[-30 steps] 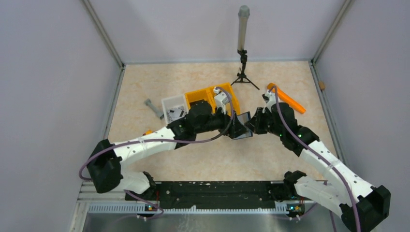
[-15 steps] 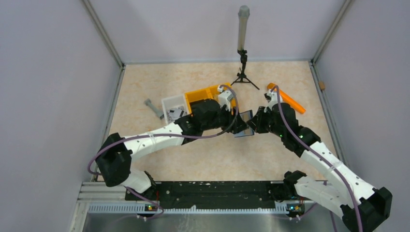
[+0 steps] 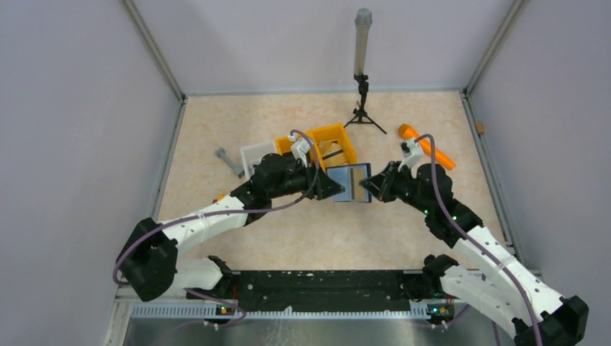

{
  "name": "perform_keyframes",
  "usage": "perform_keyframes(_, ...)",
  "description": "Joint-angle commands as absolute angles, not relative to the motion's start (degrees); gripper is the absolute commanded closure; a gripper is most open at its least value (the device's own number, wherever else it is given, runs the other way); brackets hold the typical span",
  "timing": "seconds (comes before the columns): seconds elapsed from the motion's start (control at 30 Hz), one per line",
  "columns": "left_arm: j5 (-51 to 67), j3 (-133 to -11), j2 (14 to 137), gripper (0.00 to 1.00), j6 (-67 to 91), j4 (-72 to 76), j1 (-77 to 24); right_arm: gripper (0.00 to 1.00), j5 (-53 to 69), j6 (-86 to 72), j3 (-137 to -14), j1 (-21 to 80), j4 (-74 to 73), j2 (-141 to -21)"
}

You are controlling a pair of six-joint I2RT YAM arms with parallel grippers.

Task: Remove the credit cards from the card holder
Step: Remove the credit card from the card holder.

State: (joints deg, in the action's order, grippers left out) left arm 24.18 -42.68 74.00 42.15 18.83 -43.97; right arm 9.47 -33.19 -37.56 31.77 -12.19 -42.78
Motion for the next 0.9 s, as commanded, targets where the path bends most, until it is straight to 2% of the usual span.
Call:
perform_keyframes(0.0, 31.17, -40.18, 70.33, 0.48, 46.87, 29.06, -41.14, 1.0, 14.61, -39.22, -34.86, 32.25, 0.24, -40.95)
perform_keyframes(0.2, 34.42, -37.99, 70.26, 0.51, 50.91, 35.04, -39.96, 1.0, 19.19, -46.06, -30.89, 32.25, 9.7, -41.45)
perform_keyframes(0.57, 31.9, -38.8, 69.07, 0.53, 49.92, 28.95, -39.11, 1.0, 23.43, -51.94, -26.74, 32.26, 20.46, -40.93)
perform_keyframes(0.87, 36.29, -37.51, 69.47, 0.58, 53.59, 36.49, -38.9, 1.0, 24.51, -52.02, -27.08, 32.26, 20.25, -41.16)
